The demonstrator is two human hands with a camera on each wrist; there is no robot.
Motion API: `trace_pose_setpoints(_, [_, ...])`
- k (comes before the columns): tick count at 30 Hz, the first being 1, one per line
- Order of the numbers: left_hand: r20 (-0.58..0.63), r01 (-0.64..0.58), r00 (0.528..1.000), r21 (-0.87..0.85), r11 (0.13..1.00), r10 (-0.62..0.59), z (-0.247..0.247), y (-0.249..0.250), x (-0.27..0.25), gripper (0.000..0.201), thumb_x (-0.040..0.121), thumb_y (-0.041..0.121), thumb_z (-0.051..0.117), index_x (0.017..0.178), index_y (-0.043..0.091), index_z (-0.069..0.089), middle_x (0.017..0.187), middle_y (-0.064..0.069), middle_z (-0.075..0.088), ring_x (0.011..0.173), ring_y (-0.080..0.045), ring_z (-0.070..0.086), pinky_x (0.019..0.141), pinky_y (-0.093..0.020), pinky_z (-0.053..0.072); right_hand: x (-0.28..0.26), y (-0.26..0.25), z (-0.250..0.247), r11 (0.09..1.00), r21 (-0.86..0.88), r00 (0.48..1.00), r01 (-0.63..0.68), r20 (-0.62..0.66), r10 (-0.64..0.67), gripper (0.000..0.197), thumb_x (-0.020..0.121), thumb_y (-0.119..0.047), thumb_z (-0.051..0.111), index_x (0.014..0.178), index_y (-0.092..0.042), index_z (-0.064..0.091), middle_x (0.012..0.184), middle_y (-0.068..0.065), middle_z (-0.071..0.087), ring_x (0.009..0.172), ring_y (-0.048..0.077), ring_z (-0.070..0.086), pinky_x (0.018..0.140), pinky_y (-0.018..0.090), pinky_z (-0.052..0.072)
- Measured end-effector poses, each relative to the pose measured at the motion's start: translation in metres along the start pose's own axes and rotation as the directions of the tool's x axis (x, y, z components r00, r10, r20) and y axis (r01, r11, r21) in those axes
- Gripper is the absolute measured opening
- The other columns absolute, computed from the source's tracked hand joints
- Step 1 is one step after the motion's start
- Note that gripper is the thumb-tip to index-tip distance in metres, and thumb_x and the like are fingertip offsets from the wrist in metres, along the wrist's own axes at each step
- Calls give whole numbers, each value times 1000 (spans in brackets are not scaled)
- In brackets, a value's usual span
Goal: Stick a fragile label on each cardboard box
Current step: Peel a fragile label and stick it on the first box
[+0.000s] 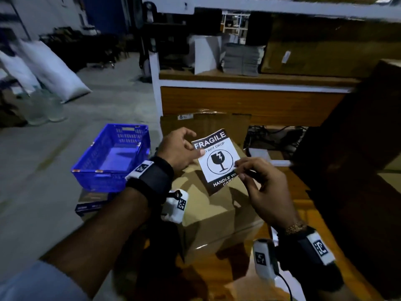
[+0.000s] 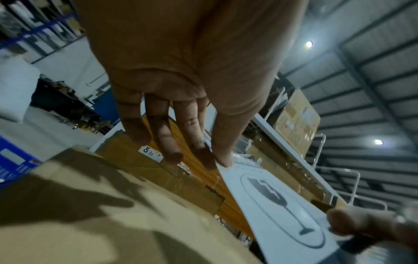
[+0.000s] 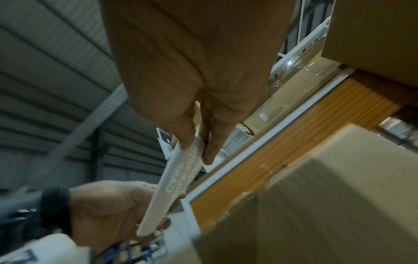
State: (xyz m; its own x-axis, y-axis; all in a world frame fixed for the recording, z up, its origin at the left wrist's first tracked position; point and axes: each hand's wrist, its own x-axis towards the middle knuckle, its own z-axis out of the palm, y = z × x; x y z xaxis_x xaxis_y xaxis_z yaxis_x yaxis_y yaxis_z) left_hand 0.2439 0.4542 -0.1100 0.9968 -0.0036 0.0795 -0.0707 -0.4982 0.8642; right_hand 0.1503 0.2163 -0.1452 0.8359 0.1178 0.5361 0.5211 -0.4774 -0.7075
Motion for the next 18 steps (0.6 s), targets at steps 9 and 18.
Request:
trace_pose_setpoints(9, [26,-40,999,238,970,35,4,-29,29,51,81,31,87,125,28,61,87,4,69,81,-11,66,67,-29,53,2,36,22,985,-163,999,-47,-8,46,23,93,0,70,96,-23,73,108,-16,73,105,7,69,86,40,59])
trace_pose_setpoints(18, [95,-17,995,361,932,-18,10,-28,28,46,79,34,87,117,32,61,83,15,69,87,-5,67,88,-38,58,-1,44,22,956,-289,998,52,-18,-59,18,90,-2,75,97,-19,73,108,-11,73,104,1,67,88,20,55])
